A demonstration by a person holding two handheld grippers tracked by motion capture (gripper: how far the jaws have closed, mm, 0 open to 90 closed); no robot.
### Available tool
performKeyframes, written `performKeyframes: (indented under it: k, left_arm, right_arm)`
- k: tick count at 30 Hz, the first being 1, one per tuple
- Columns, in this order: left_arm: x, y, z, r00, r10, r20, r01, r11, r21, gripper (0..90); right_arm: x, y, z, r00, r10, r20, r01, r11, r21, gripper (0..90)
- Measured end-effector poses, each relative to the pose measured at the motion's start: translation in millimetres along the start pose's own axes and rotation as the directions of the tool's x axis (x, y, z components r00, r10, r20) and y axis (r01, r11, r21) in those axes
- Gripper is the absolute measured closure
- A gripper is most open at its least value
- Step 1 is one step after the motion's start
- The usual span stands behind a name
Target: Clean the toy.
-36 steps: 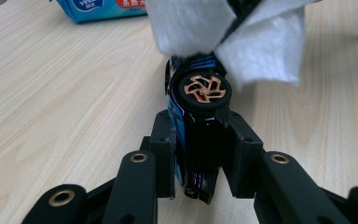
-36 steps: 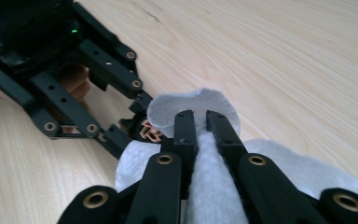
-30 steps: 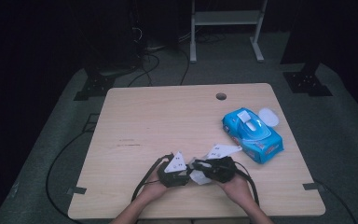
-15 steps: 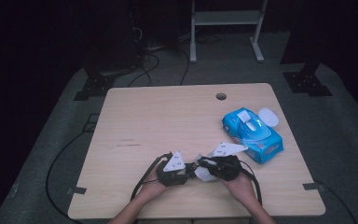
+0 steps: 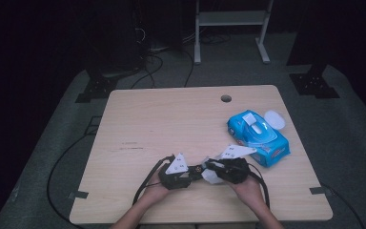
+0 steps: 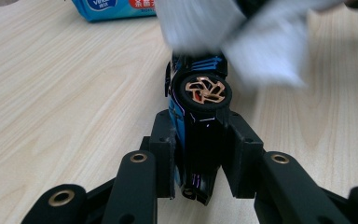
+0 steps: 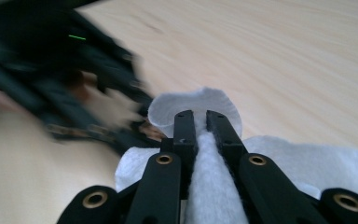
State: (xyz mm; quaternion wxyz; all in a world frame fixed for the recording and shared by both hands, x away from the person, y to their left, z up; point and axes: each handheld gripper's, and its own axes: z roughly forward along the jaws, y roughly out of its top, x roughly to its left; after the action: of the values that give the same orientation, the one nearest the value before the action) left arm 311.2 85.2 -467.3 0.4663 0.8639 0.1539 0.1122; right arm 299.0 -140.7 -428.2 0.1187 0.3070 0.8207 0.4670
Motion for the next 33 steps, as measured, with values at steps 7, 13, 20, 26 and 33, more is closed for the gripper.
performKeyframes:
  k: [7, 13, 20, 26, 33]
  left_arm:
    - [2.5, -1.8, -2.9, 1.0, -0.006, -0.002, 0.006, 1.0, 0.004, 68.0]
    - [4.9, -1.7, -3.7, 1.0, -0.004, -0.005, 0.004, 1.0, 0.004, 67.9]
    - [5.2, -2.0, -3.4, 0.9999, -0.001, -0.012, 0.002, 0.9999, 0.012, 67.7]
    - [7.8, -3.7, -6.5, 0.9997, -0.008, -0.022, 0.008, 0.9999, 0.008, 67.6]
    - [9.8, -3.7, -6.6, 0.9998, -0.006, -0.02, 0.006, 0.9999, 0.015, 67.5]
  right_arm:
    - [4.5, 3.2, 4.1, 0.999, -0.042, 0.01, 0.042, 0.999, 0.012, 81.8]
    - [-28.9, -9.7, -19.9, 0.9925, 0.039, 0.116, -0.038, 0.999, -0.009, 81.9]
    - [-23.6, -9.4, -19.7, 0.9948, 0.048, 0.09, -0.046, 0.999, -0.026, 81.9]
    - [-9.9, -3.9, -6.9, 0.9967, -0.04, 0.07, 0.04, 0.999, 0.008, 81.9]
    - [-44.2, -16.3, -30.1, 0.9852, 0.089, 0.146, -0.085, 0.996, -0.029, 81.8]
